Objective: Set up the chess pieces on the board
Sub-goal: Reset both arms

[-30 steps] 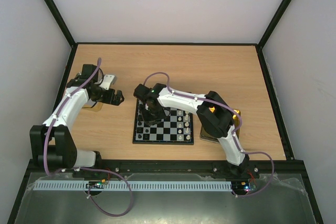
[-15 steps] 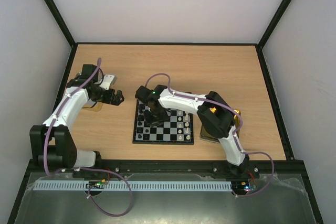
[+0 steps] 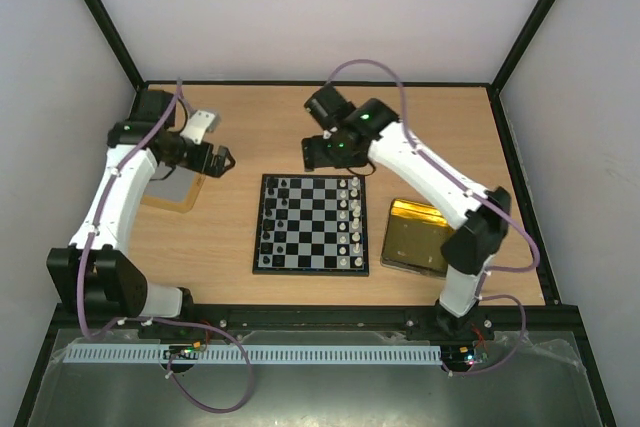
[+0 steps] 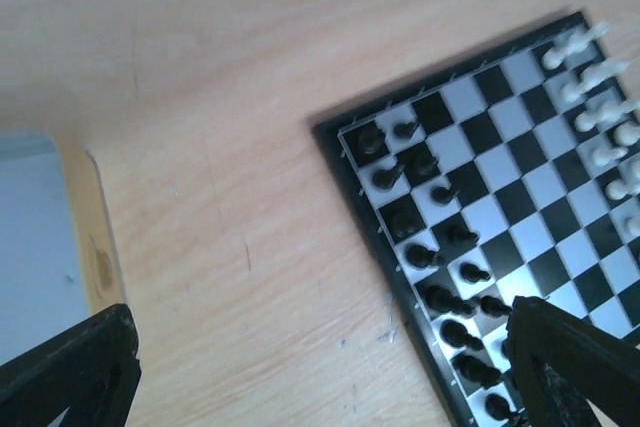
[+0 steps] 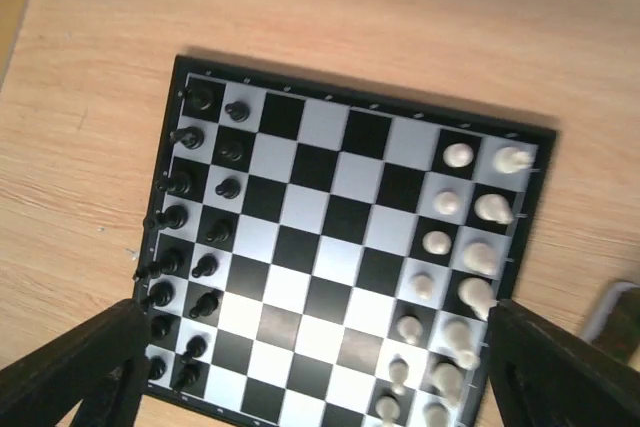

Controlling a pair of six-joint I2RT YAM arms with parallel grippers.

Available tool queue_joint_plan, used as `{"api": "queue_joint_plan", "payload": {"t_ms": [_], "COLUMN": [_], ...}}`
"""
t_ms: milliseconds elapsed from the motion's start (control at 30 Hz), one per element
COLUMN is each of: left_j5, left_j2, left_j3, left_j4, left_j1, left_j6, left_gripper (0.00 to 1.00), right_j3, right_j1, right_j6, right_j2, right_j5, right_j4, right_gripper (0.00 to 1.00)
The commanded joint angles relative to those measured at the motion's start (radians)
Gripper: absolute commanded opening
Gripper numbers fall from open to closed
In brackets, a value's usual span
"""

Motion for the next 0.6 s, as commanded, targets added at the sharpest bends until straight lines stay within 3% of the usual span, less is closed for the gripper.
{"api": "queue_joint_plan", "payload": {"t_ms": [0,100,233,433,567], "left_j5": [0.065,0.051,0.029,0.069,0.055], "left_j2": [0.027,0.028,-0.030,-0.105,-0.131], "left_j3": [0.187,0.252,0.223,0.103,0.065], "left_j4": [-0.217,-0.303,-0.346,-0.360,-0.362], "left_j1": [-0.033,-0.117,-0.299,-0.306,-0.306], "left_j6": [0.112,0.145,0.151,0.180,0.181], "left_gripper": [0.99,0.99,0.99,0.99,0.99], "right_j3": [-0.051,-0.143,-0.321,-0.537,-0.583], "right_j1": [-0.008,-0.009,-0.009,-0.008,-0.009], "right_j6": [-0.012,0.012,0.044,0.067,0.069], "right_j2": [-0.094,-0.165,-0.317,-0.457,-0.502], "right_j5": [0.059,0.028,0.019,-0.013,-0.019], "right_j4": [-0.086,-0.054,0.043,0.118,0.148], "right_gripper": [0.90,0.91,0.91,0.91,0.89]}}
